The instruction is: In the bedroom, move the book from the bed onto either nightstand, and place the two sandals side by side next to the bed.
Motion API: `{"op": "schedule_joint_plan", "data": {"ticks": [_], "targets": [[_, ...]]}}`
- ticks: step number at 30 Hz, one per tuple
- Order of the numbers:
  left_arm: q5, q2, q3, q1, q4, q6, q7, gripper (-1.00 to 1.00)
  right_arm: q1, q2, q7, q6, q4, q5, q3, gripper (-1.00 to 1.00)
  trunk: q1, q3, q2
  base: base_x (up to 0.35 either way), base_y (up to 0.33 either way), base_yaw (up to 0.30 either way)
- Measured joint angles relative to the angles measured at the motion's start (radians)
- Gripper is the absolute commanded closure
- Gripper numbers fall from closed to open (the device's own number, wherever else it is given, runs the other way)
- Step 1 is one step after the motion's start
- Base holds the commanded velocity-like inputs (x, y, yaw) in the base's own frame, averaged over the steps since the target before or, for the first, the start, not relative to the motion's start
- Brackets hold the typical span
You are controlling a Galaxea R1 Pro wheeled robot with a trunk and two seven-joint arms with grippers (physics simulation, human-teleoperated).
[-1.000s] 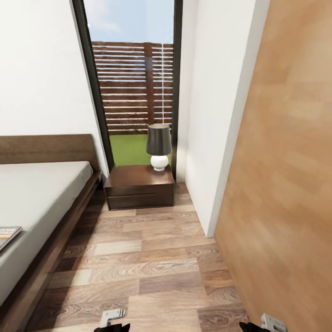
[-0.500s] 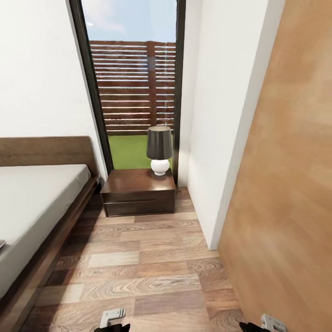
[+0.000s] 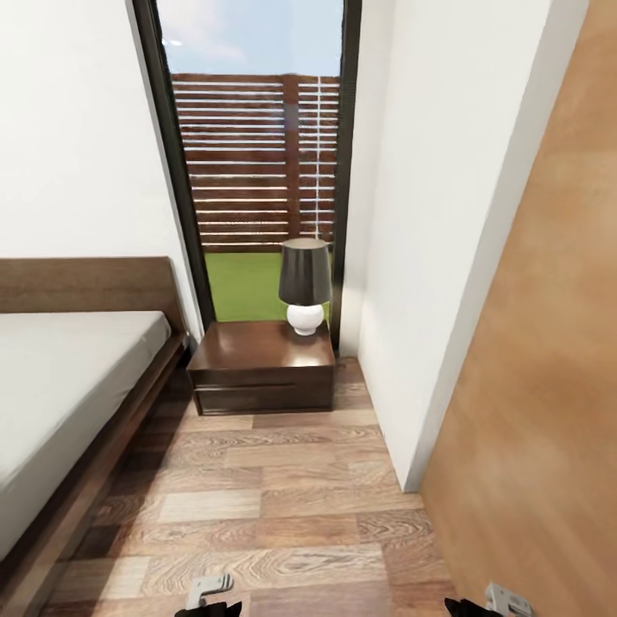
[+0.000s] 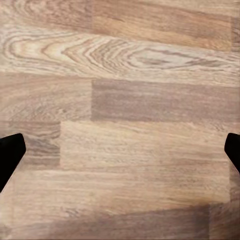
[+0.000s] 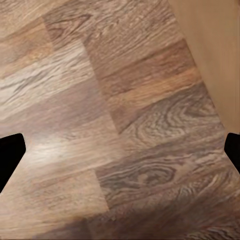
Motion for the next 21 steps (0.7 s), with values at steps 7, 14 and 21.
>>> {"op": "schedule_joint_plan", "data": {"ticks": [7, 14, 21], "targets": [[0.0, 0.0, 0.0, 0.0, 0.0, 0.0, 0.0, -1.0, 0.0, 0.0, 0.0, 0.0, 0.0, -0.001, 0.0, -1.0, 0.0, 0.0, 0.0, 0.301, 0.0, 0.116], [0.0, 0.0, -0.001, -0.001, 0.0, 0.0, 0.0, -1.0, 0.001, 0.0, 0.0, 0.0, 0.0, -0.001, 0.0, -1.0, 0.0, 0.0, 0.0, 0.301, 0.0, 0.011], [0.0, 0.0, -0.001, -0.001, 0.0, 0.0, 0.0, -1.0, 0.0, 0.0, 0.0, 0.0, 0.0, -0.001, 0.0, -1.0, 0.0, -0.002, 0.0, 0.301, 0.0, 0.176]]}}
